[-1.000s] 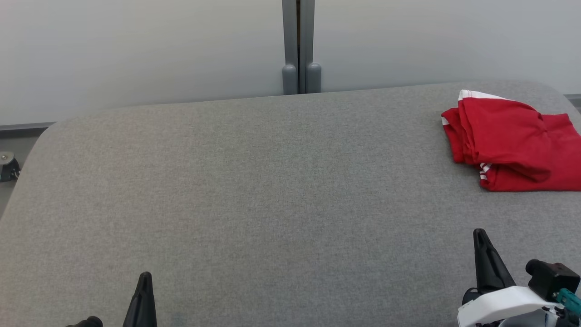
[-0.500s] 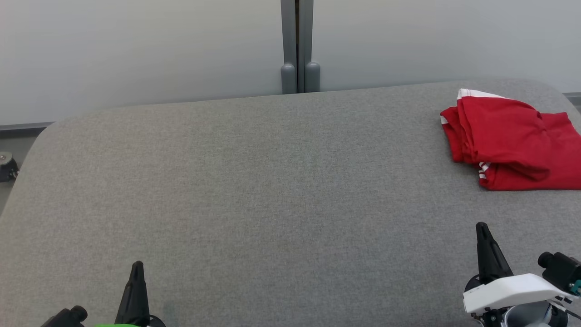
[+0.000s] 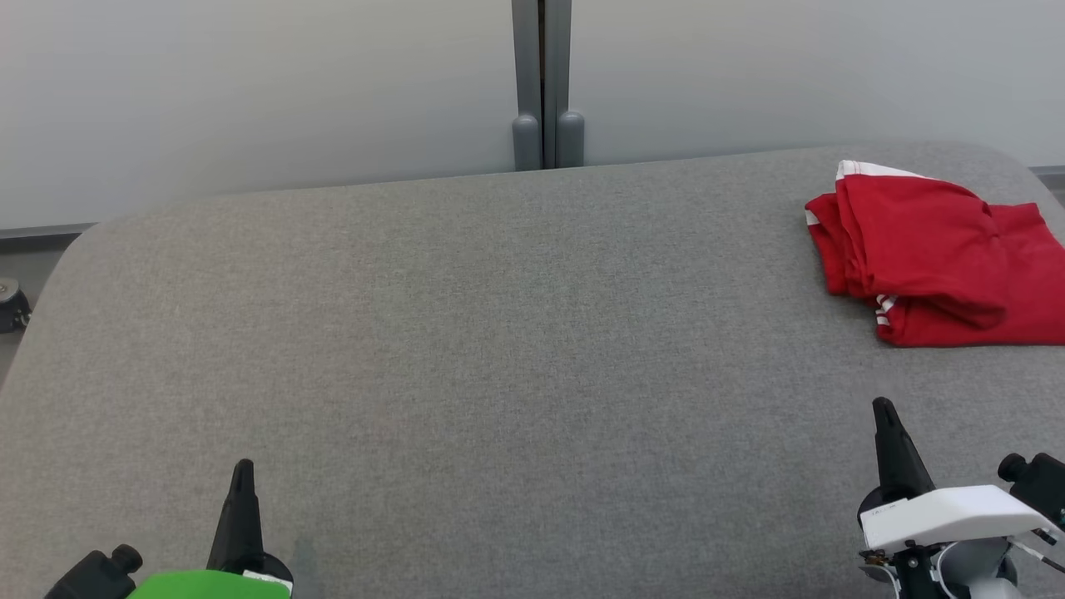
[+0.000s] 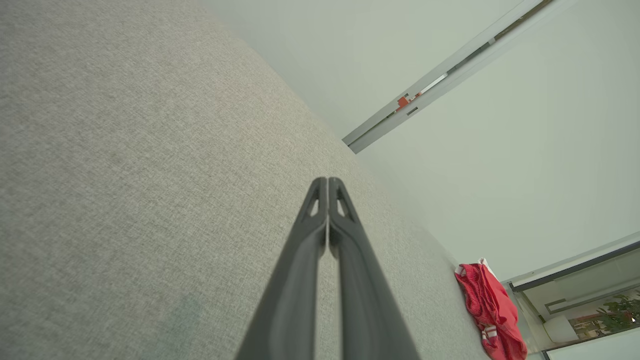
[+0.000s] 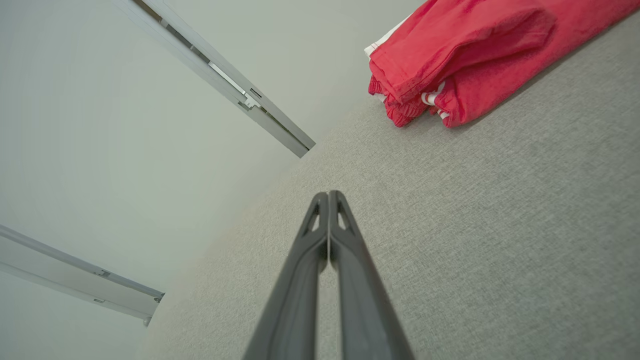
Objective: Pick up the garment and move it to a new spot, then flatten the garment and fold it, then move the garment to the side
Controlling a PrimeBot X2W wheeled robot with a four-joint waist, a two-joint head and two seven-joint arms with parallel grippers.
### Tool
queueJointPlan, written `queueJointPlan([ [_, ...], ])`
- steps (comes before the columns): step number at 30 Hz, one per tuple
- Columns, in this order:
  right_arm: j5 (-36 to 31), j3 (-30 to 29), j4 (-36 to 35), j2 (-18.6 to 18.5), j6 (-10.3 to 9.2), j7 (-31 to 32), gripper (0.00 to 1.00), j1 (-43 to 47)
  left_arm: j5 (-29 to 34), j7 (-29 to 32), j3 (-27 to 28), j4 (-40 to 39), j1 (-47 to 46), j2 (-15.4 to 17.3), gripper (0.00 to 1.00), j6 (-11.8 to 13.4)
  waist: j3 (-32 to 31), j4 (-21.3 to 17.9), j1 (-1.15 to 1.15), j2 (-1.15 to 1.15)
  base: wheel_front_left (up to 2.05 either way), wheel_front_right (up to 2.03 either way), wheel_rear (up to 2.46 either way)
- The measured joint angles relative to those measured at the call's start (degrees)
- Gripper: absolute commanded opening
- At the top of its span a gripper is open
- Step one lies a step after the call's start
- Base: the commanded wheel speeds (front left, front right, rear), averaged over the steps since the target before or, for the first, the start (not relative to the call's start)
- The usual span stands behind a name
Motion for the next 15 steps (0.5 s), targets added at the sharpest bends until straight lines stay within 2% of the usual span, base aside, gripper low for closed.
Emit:
queueJointPlan([
  [15, 11.16, -0.31, 0.74, -0.05, -0.01, 2.57, 0.00, -1.59, -9.25, 2.56, 1.00, 1.02, -2.37, 0.08, 0.00, 0.00, 0.15, -0.21, 0.00, 0.00, 0.00, 0.00, 0.00],
])
